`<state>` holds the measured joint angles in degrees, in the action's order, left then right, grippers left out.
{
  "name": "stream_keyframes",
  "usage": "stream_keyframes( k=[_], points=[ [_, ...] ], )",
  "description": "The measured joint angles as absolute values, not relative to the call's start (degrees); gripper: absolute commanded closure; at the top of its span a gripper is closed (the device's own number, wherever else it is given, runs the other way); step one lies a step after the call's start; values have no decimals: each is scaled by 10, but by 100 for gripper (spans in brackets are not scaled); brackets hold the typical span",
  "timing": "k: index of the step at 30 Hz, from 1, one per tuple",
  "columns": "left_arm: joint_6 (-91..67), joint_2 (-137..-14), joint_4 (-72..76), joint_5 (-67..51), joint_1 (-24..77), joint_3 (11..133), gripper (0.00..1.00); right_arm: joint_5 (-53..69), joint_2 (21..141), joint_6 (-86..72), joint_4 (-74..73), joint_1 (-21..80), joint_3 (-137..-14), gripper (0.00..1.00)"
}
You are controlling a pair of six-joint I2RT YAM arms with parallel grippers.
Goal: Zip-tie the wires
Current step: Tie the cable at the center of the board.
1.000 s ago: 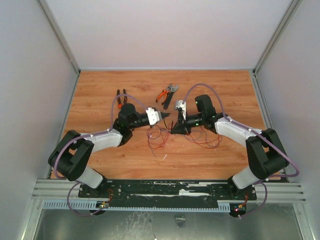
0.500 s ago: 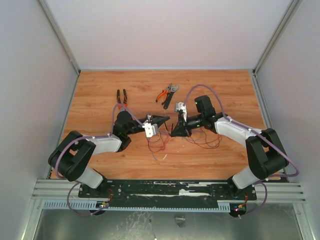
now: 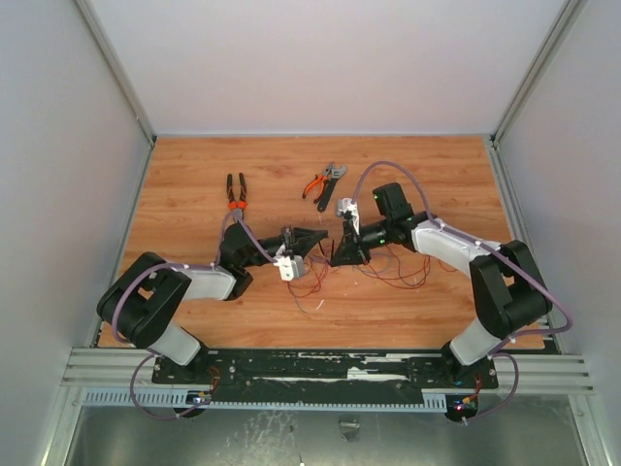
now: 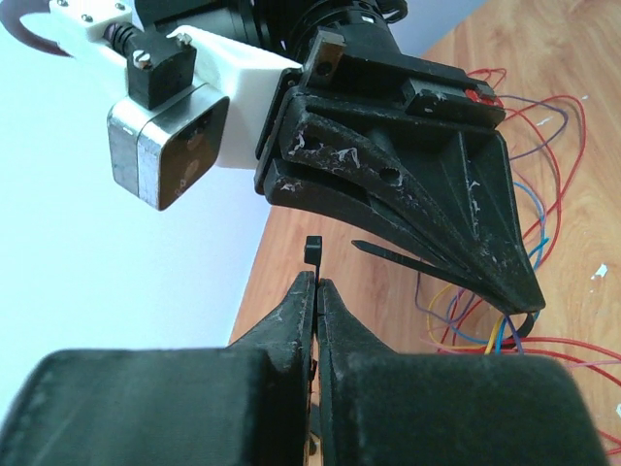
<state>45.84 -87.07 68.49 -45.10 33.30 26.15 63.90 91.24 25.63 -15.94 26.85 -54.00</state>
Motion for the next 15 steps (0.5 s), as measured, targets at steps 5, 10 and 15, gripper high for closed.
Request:
stream_keyframes(
  k=[5, 10, 15],
  points=[
    [484, -873, 686, -462, 333, 261, 100, 639, 919, 263, -179, 269, -549, 100],
    [510, -876, 684, -472, 333, 261, 100, 642, 923, 281, -203, 269, -560, 100],
    [527, -884, 681, -474, 333, 261, 100, 644, 923, 292, -219, 269, -561, 100]
  ],
)
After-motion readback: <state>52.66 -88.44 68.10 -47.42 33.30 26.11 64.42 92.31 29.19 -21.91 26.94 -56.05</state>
